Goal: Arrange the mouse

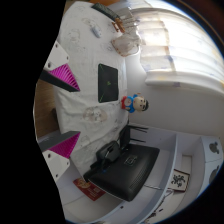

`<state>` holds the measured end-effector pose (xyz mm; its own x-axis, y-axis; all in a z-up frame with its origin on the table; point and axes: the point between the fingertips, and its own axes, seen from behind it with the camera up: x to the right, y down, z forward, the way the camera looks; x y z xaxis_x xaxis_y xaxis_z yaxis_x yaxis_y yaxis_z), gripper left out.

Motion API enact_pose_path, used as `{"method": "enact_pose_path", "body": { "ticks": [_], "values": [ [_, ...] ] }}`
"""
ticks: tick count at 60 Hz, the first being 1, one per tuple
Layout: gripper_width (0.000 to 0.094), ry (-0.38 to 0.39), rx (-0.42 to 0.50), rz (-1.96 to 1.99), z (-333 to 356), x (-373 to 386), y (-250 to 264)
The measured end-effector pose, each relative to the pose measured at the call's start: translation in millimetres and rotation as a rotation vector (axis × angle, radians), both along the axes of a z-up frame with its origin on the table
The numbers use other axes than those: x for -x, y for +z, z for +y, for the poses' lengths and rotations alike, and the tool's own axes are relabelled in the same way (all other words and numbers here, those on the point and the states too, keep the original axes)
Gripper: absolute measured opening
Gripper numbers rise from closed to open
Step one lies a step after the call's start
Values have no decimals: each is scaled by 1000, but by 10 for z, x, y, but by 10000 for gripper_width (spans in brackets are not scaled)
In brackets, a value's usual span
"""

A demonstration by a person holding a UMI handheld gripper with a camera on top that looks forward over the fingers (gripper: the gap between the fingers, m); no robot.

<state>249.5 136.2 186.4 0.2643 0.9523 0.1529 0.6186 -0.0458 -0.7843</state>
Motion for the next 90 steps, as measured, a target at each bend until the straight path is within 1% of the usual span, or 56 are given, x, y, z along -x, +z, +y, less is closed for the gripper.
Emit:
{"method": "enact_pose_path", "body": {
  "ticks": [9, 15, 27, 40, 47, 51, 57, 66, 77, 85, 90],
  "values": [
    [856, 73, 11, 0, -385, 154, -50],
    [856, 116, 23, -1, -838, 249, -87],
    [854, 237, 39, -12, -1904, 381, -158],
    [856, 361, 66, -23, -3285, 375, -330],
    [852, 408, 78, -22, -3939, 334, -420],
    [854, 422, 89, -15, -4259, 319, -464],
    [852, 423, 105, 1, -4619, 344, -543],
    [851, 410, 111, 53, -4937, 584, -727],
    [850, 403, 125, 108, -5090, 953, -951],
    [854, 393, 67, 137, -5051, 1370, -1144],
    [858, 386, 108, 126, -5094, 1611, -1328]
  ]
}}
